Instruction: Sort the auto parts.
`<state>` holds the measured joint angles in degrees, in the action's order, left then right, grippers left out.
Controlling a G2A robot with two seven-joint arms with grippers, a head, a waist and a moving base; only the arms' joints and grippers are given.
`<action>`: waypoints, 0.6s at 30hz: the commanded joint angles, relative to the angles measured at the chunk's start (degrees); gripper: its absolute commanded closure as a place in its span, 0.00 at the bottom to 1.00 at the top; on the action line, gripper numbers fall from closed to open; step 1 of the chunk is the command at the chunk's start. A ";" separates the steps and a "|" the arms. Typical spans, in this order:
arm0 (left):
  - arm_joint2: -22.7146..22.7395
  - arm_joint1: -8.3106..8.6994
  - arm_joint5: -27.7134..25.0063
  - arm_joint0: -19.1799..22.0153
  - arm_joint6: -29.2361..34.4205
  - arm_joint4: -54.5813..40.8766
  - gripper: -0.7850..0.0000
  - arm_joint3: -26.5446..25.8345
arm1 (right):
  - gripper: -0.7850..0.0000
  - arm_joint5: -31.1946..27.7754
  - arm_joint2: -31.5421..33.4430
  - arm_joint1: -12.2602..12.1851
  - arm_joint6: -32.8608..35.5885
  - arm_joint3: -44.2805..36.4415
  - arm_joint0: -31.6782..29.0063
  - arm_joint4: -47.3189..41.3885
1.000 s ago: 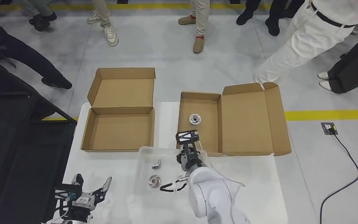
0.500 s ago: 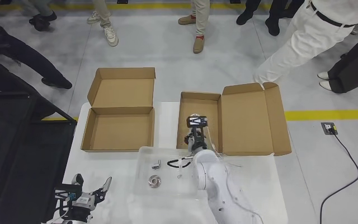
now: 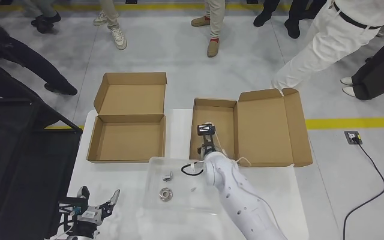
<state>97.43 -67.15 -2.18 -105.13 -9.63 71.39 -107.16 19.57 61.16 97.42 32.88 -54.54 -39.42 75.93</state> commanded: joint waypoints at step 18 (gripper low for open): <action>0.00 0.00 0.00 0.00 0.00 0.00 0.00 0.00 | 0.93 1.60 0.32 1.48 -2.16 10.32 5.25 -2.66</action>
<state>97.43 -67.15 -2.18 -105.13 -9.63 71.39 -107.16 21.25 61.30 98.89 30.87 -44.51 -34.31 73.45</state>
